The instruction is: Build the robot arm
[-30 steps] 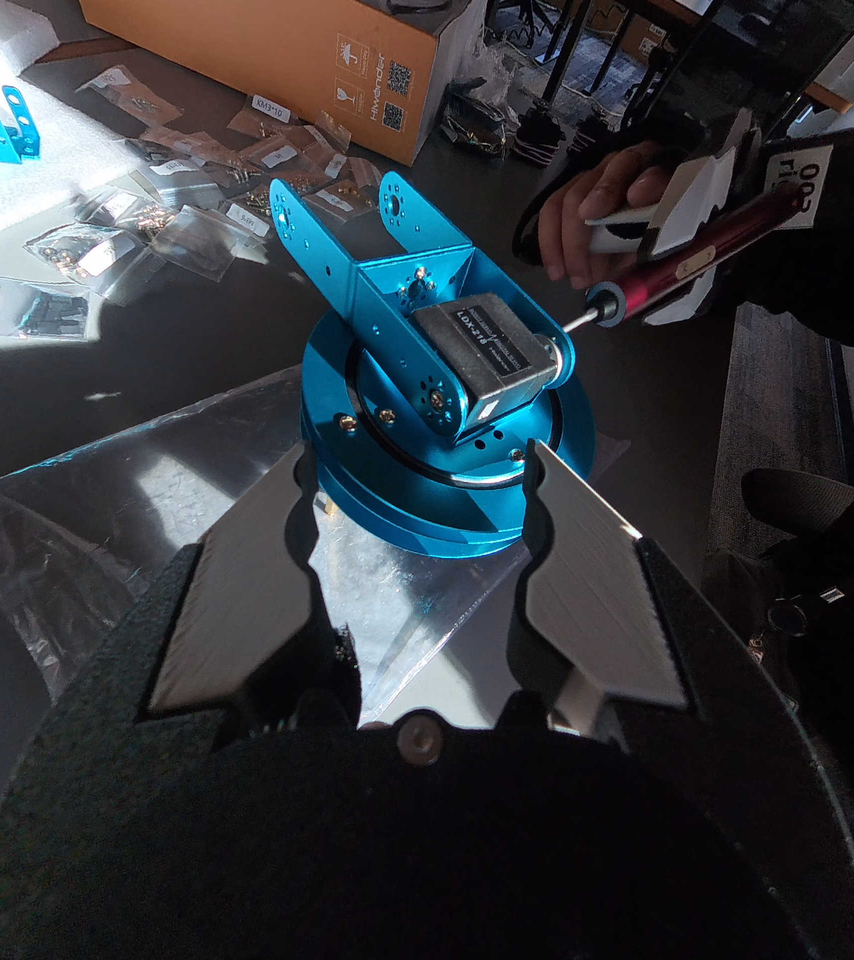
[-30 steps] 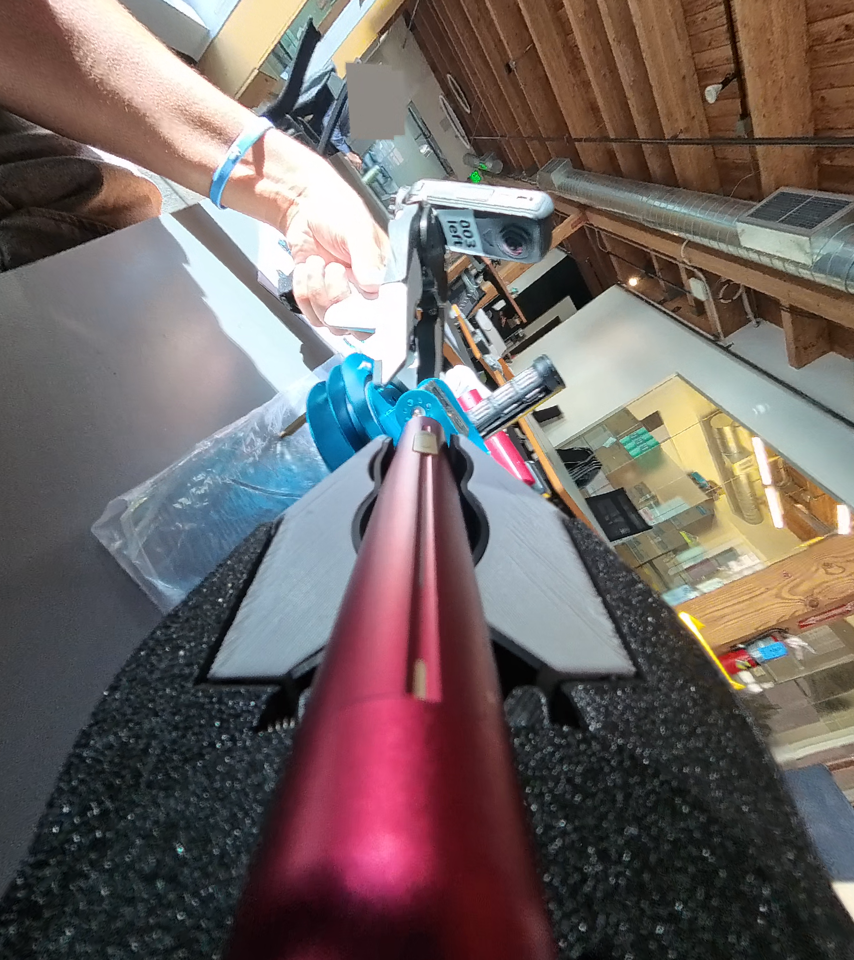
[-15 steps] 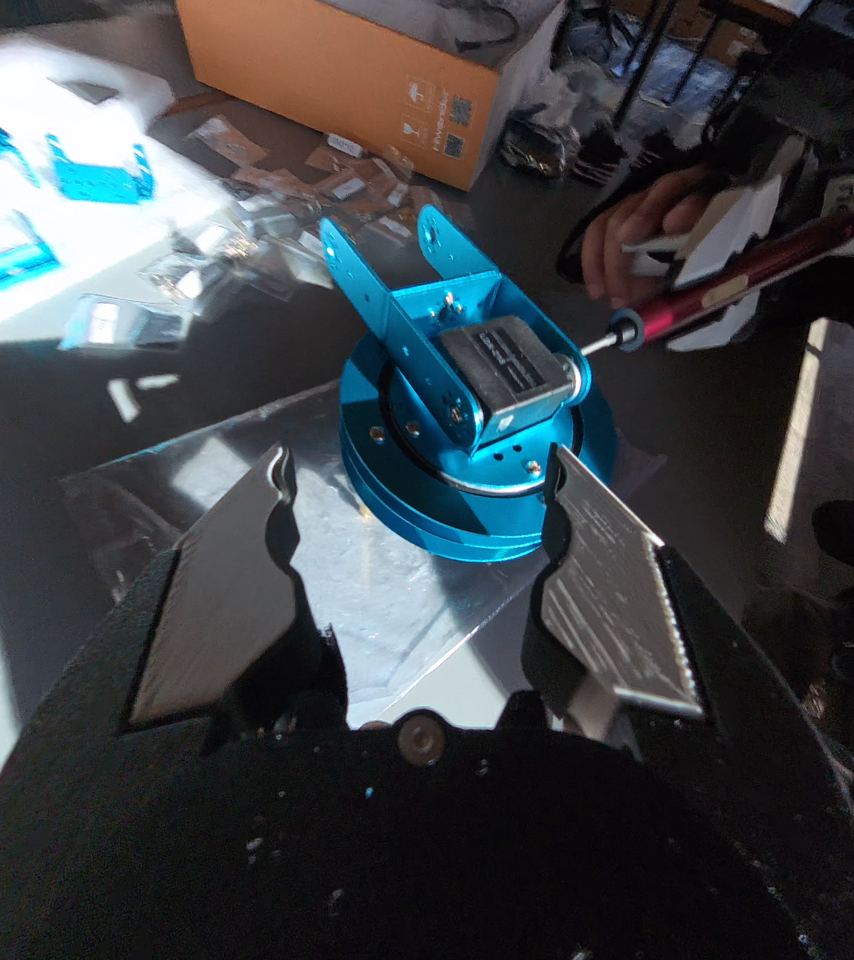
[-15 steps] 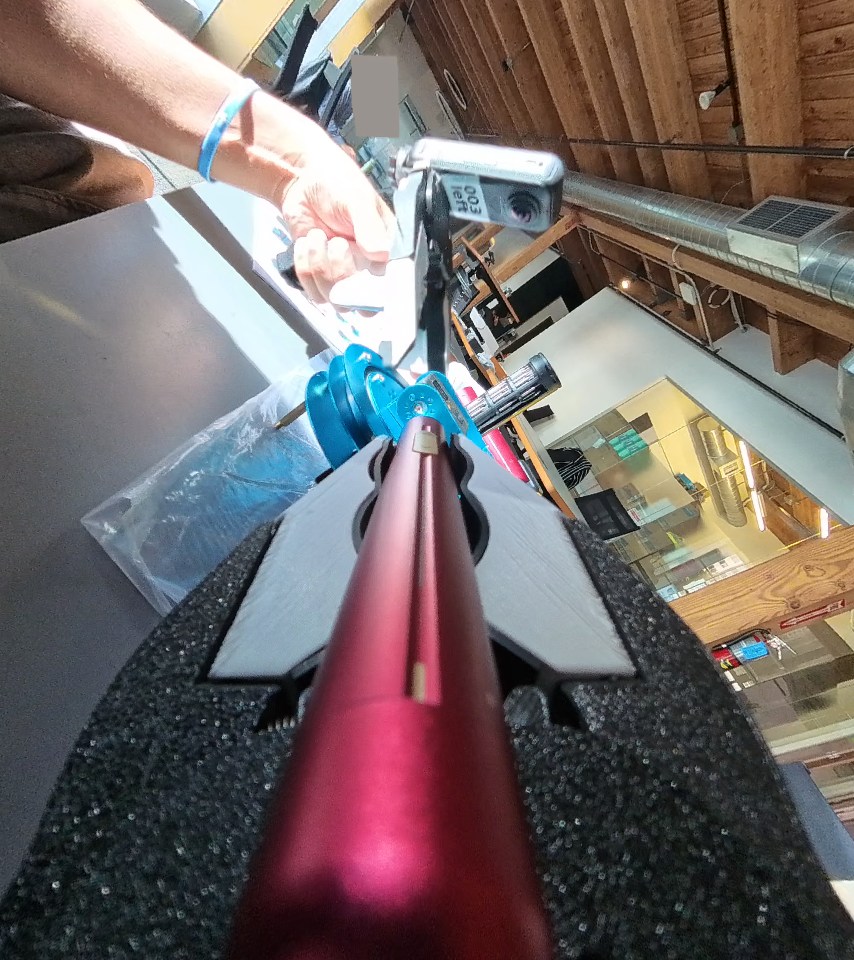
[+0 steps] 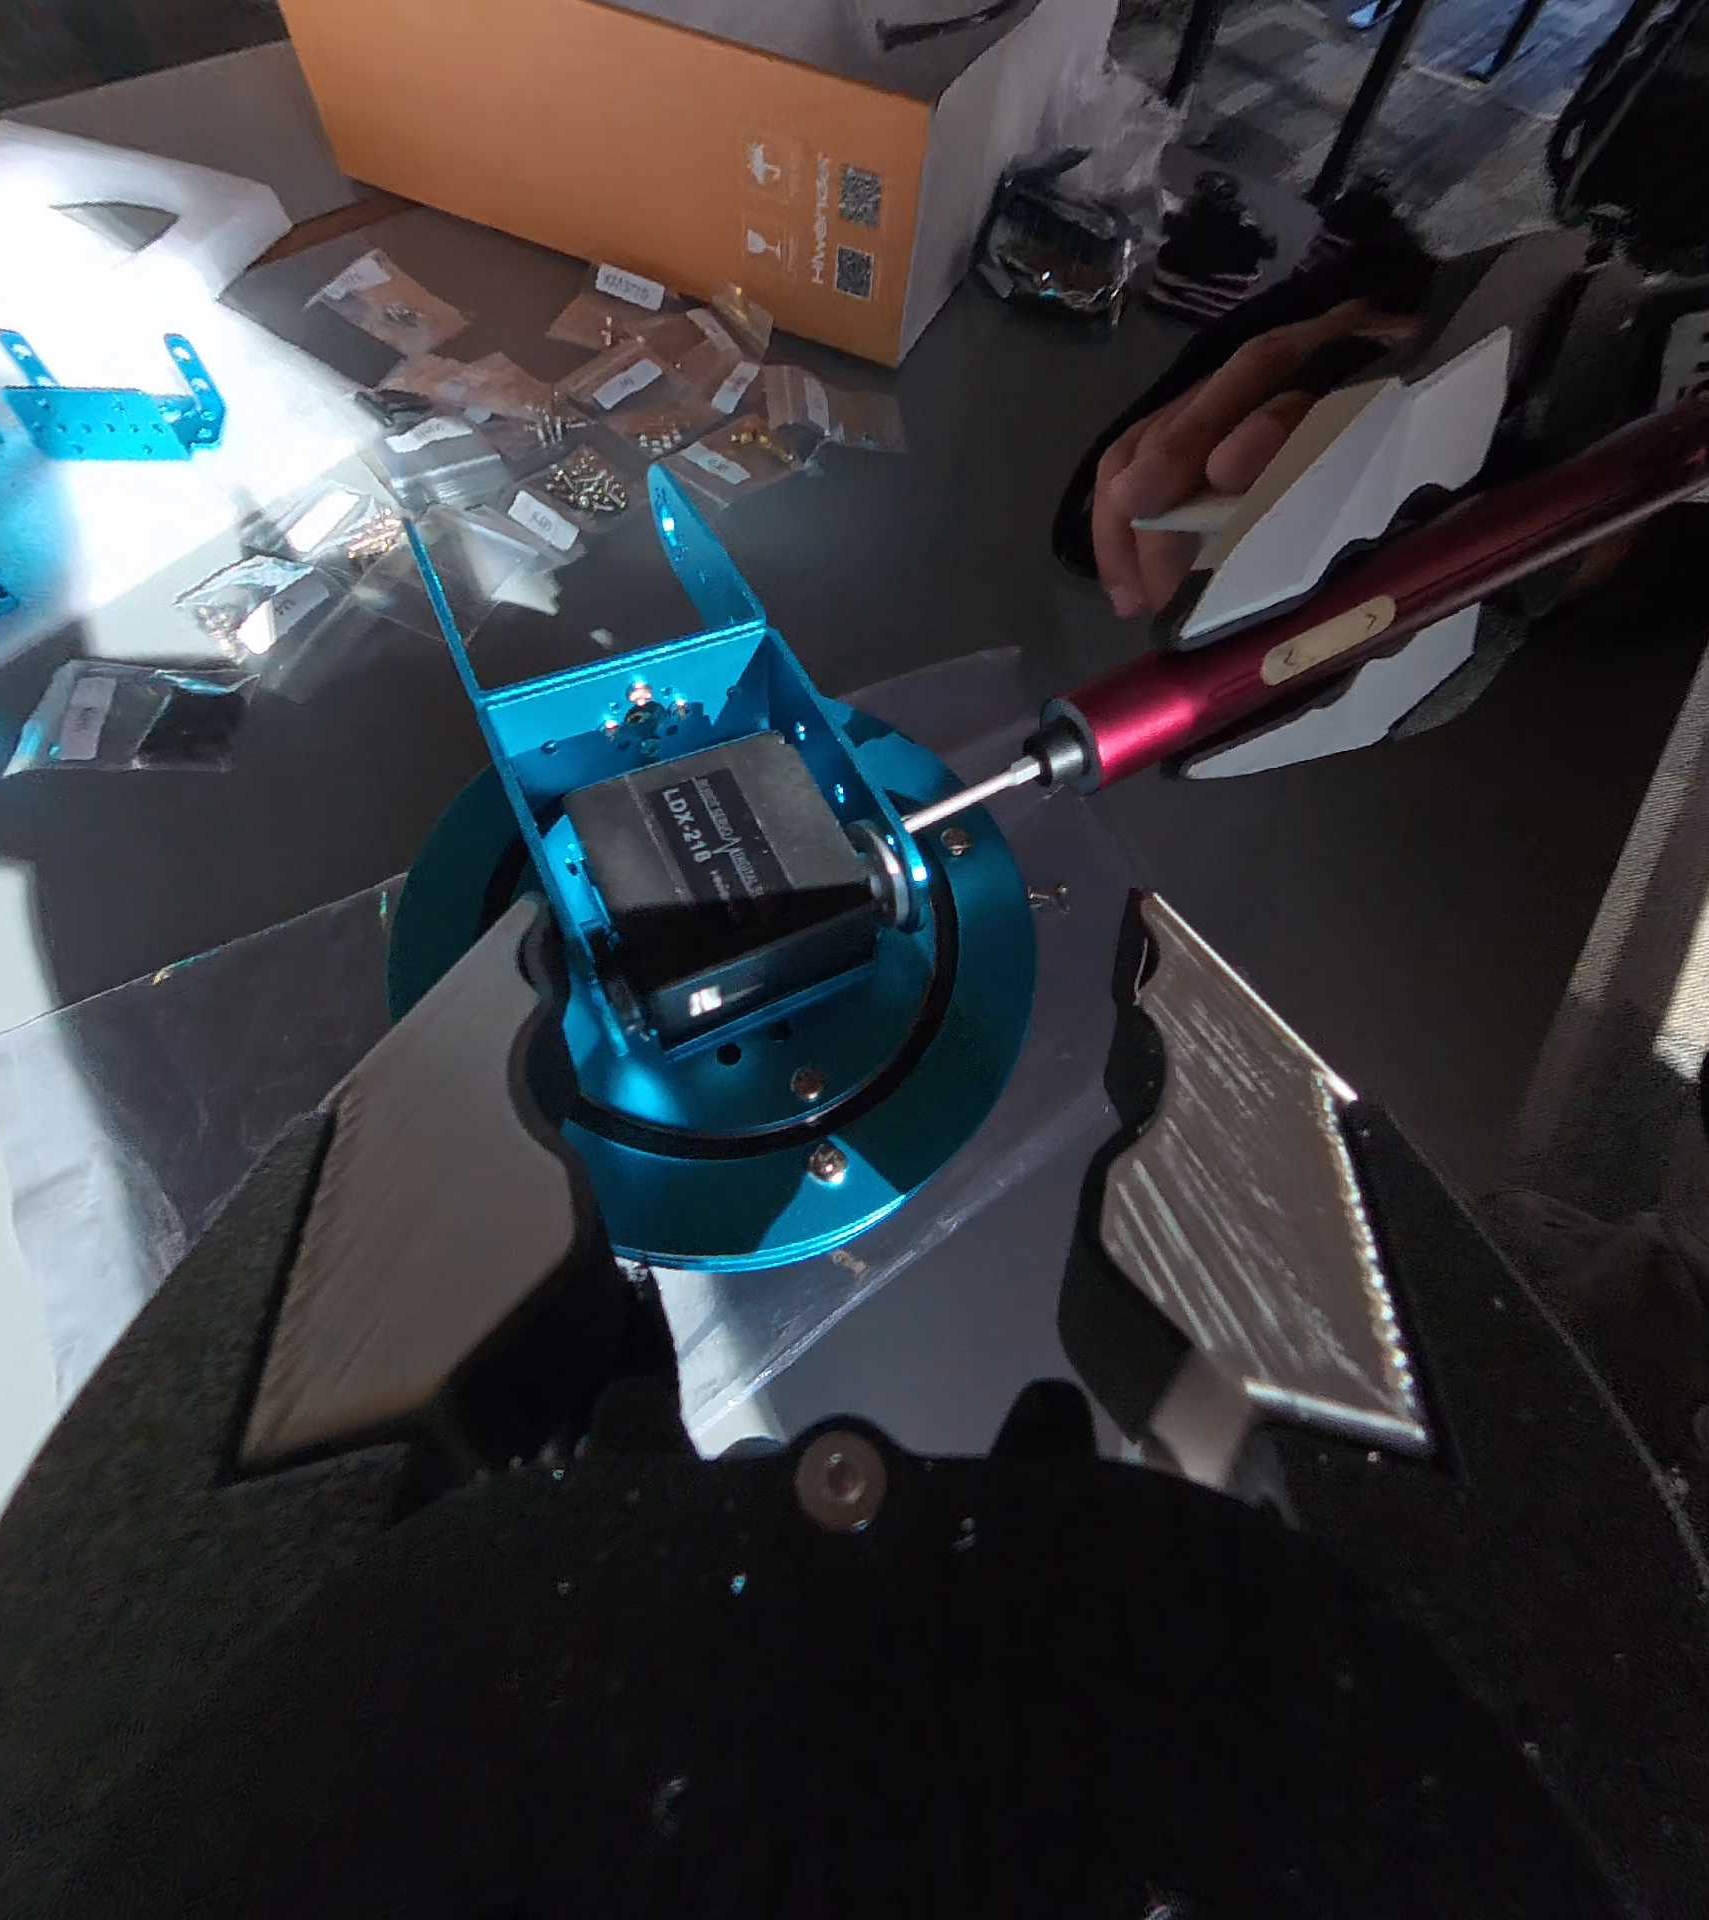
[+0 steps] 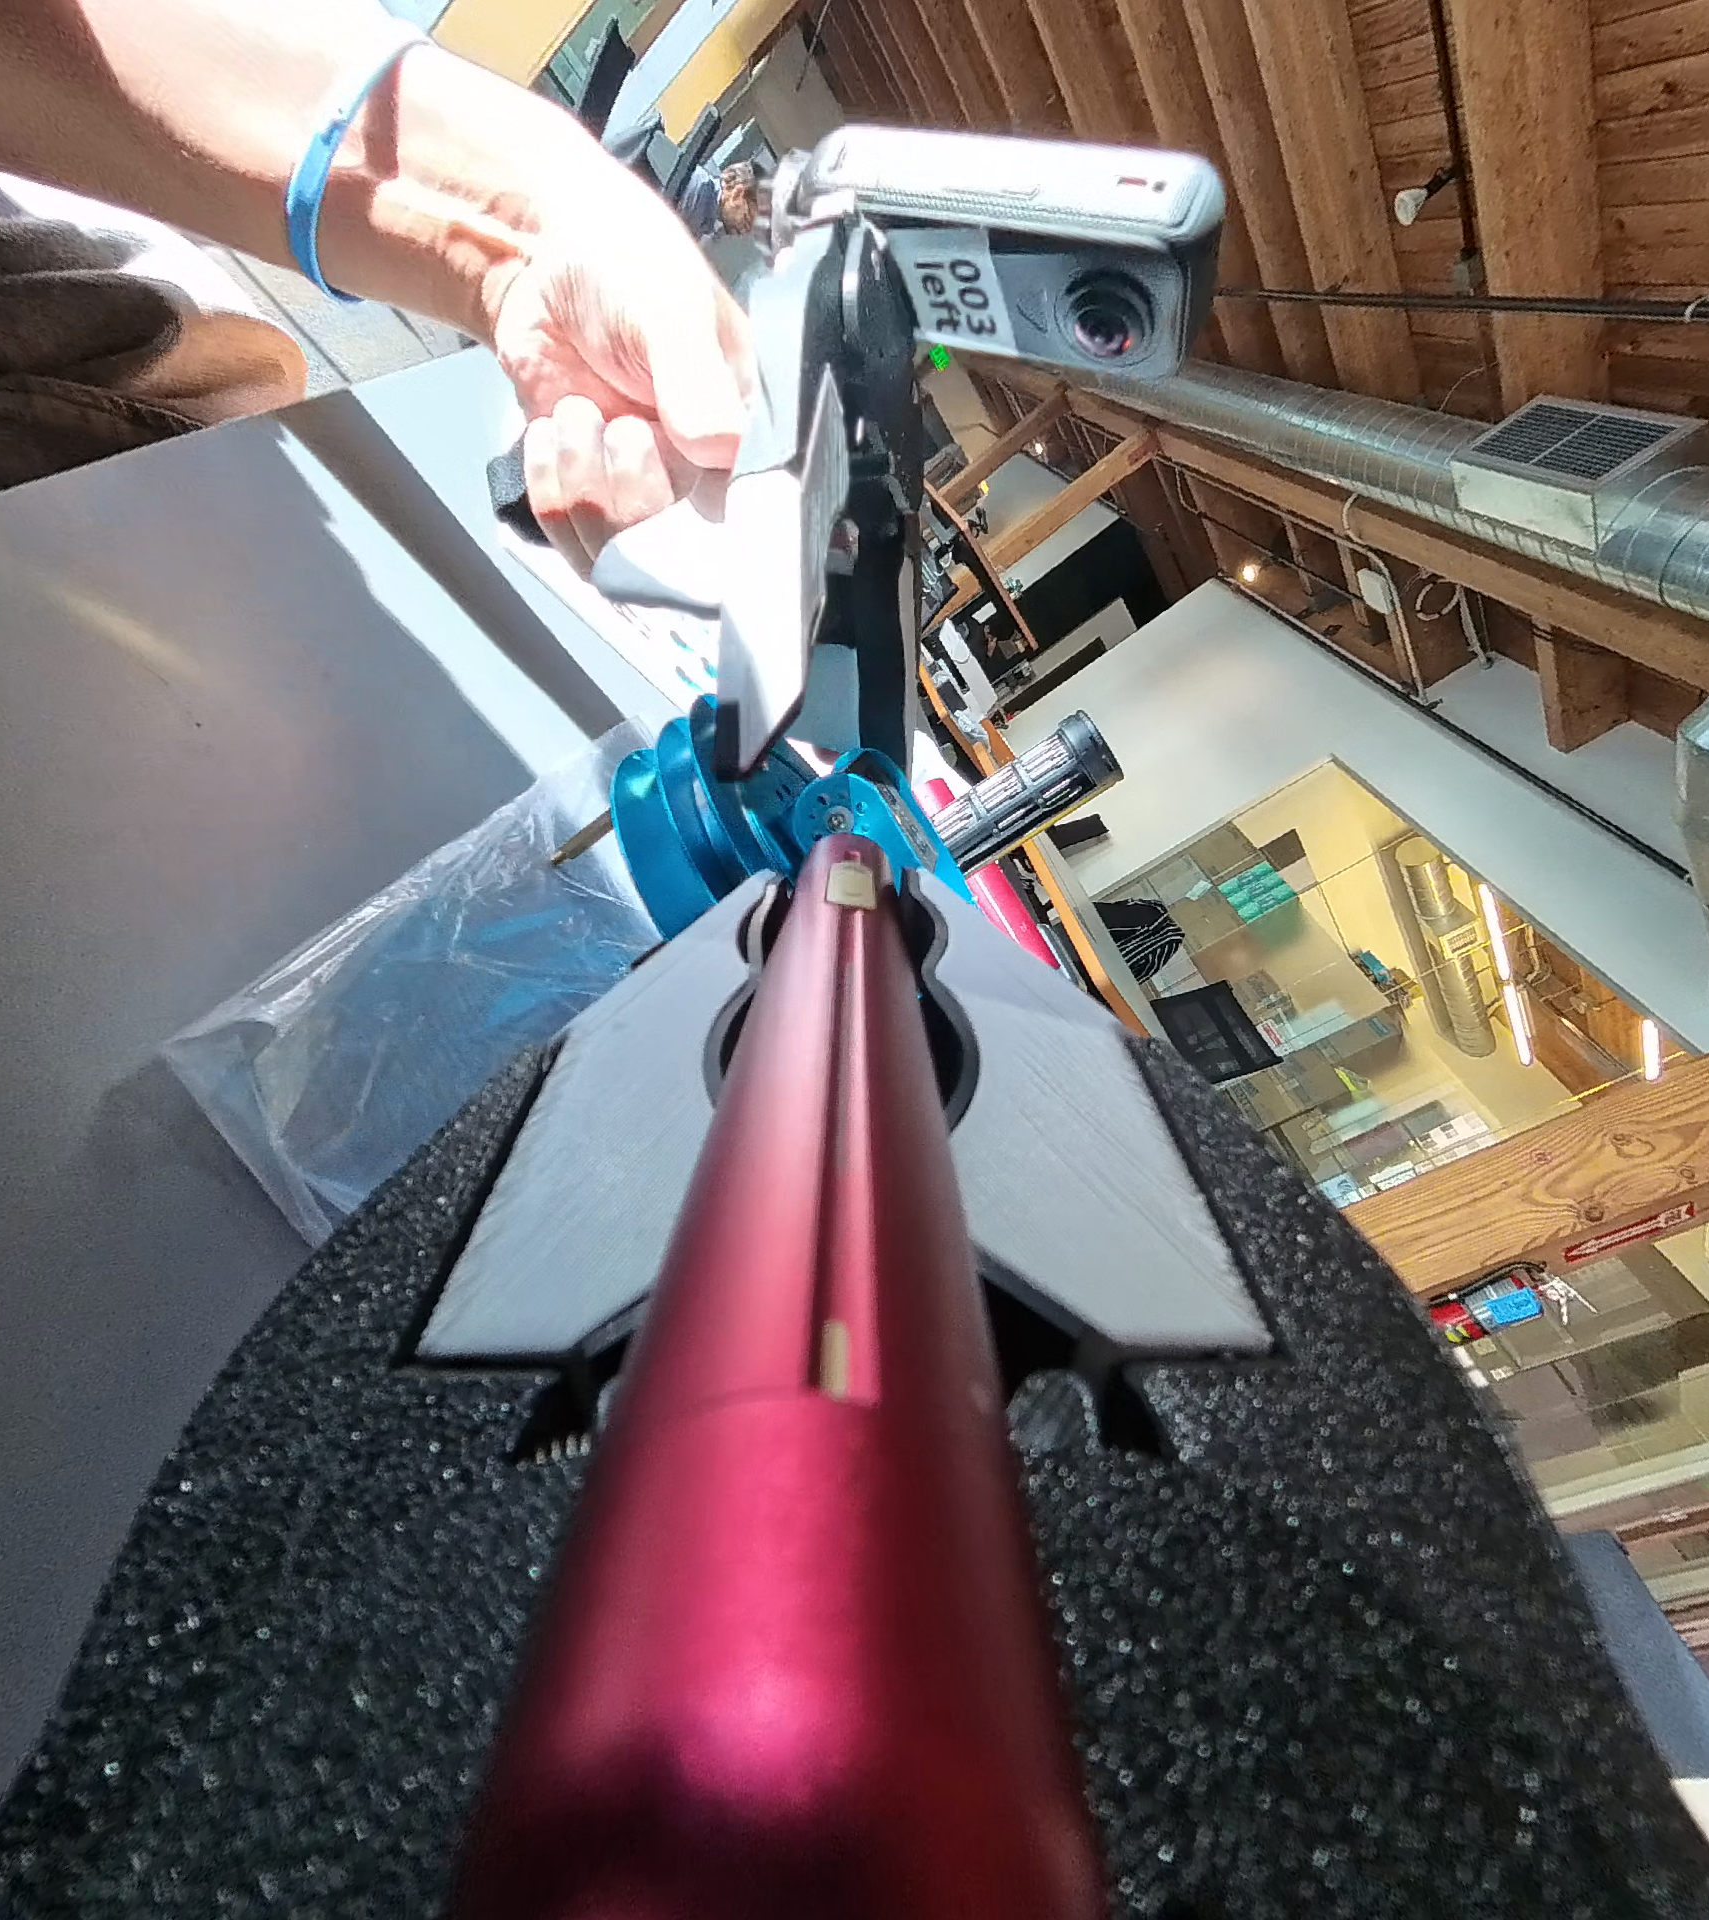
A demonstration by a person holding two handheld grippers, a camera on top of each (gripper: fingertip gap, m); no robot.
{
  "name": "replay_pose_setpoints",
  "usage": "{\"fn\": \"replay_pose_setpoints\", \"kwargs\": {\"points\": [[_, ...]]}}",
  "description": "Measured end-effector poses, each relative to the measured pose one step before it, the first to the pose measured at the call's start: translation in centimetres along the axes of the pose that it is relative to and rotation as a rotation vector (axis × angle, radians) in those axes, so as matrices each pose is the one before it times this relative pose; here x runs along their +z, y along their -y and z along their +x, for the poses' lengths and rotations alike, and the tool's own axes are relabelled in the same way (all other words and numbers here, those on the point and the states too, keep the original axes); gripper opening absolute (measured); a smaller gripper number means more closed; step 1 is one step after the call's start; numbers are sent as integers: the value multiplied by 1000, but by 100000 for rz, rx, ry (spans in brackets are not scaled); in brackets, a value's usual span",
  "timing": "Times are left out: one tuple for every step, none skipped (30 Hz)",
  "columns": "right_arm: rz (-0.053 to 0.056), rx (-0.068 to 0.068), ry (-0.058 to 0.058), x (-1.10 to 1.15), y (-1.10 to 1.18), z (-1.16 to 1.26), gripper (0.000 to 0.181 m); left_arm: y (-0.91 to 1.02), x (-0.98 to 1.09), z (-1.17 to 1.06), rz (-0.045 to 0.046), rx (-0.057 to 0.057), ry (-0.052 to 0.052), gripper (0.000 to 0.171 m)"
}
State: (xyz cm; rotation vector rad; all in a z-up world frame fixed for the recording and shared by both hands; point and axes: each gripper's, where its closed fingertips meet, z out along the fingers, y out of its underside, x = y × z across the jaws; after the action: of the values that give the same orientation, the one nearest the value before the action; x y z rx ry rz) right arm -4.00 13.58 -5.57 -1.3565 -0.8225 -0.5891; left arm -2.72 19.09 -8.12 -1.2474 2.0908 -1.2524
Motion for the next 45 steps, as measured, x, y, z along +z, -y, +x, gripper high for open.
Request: {"fn": "replay_pose_setpoints", "kwargs": {"points": [[119,201,95,2,-3,12,21,-52,168,0,-1153,568,2613,106],[93,216,67,-10,-11,7,21,5,132,-67,-612,-233,2168,106],[60,183,6,-24,-22,23,21,48,66,-40,-273,-843,1071,105],[50,-7,-51,-12,-21,17,21,93,22,-23,133,-1123,229,103],[-5,-168,-205,-12,-25,22,21,25,4,5,67,-584,-88,103],[-385,-534,-459,-2,-56,40,21,42,-10,-20,52,-1085,193,103],[-427,-355,-442,10,-33,16,21,93,-26,-15,390,-2184,437,103],[-348,-97,-184,34,-26,-23,21,101,-10,30,373,-2185,858,104],[-156,-607,-208,26,-27,-26,21,-4,28,97,-119,-1047,892,108],[160,-863,-41,-3,5,-45,21,8,28,139,-45,-909,855,111],[308,-412,52,0,-1,-44,21,4,49,86,-252,-629,953,114],[272,424,85,-13,-29,-4,21,11,30,40,-197,-776,714,115],[198,759,137,-1,-16,35,21,115,13,91,289,-1749,-52,117],[29,265,-11,6,-5,40,21,160,-11,96,634,-2252,-379,119],[-74,-132,-58,31,-44,16,21,116,-30,39,574,-2141,130,118],[-39,-124,-68,24,-42,-6,21,88,-8,230,751,-1509,-388,124],[0,-78,-35,11,0,-3,21,84,32,227,871,-1231,-53,128],[64,194,25,0,-9,9,22,21,63,61,353,-886,1137,130],[31,279,22,8,-9,12,21,-99,96,144,-525,61,630,136],[57,265,31,9,-11,4,22,-15,95,140,-539,-642,322,141],[80,184,18,1,-6,10,22,128,65,32,-66,-1830,477,142],[-74,129,-163,13,-15,29,22,184,53,-9,262,-1814,267,142],[-269,-178,-267,12,-46,30,22,68,89,-97,-296,-876,1074,143],[-106,-183,-132,13,-22,11,22,51,127,-85,-336,-501,1460,142],[-41,-167,-189,11,5,5,22,40,139,-63,-309,-92,1389,142],[-55,-181,-183,9,-5,11,22,-13,135,-77,-435,455,1349,143],[-28,-78,-97,8,-11,12,22,10,97,-68,-223,-28,1141,142],[58,133,-36,3,6,10,22,-5,75,-2,-349,40,676,143],[90,132,-10,-7,-2,3,22,18,25,-10,-96,-218,266,143],[68,-5,-23,11,-14,8,22,65,6,1,155,-806,-185,143],[6,-108,-50,13,3,-13,22,23,-2,4,-135,-233,-216,143],[55,-278,-74,17,12,-11,22,-4,1,-31,-260,10,31,143],[146,-58,-56,19,1,-12,22,15,20,14,-122,-199,18,143],[123,157,-4,7,15,4,22,-5,13,1,-118,103,45,143],[27,104,12,9,-7,12,20,-40,38,-26,-234,496,486,143],[101,165,-8,14,3,10,20,-54,74,-41,-350,709,985,144],[-138,-185,-54,-12,-45,3,20,22,22,4,118,-281,234,144],[6,67,76,-7,-39,14,20,2,12,-7,116,34,169,144],[-111,418,-18,10,-16,10,20,12,3,-6,84,-190,72,144],[-124,476,9,8,-20,16,22,14,11,-4,155,-175,-36,144],[11,338,65,-1,10,11,20,18,-23,15,145,-150,-263,144],[9,19,25,26,34,-6,20,22,-16,28,176,-304,-512,144],[-166,-365,-78,30,29,-18,20,15,-23,34,-68,-314,-413,145],[-174,-573,-138,20,19,-25,20,-17,15,74,-238,114,-426,146],[-155,-769,-193,23,26,-32,20,-31,35,-25,-319,407,368,147]]}}
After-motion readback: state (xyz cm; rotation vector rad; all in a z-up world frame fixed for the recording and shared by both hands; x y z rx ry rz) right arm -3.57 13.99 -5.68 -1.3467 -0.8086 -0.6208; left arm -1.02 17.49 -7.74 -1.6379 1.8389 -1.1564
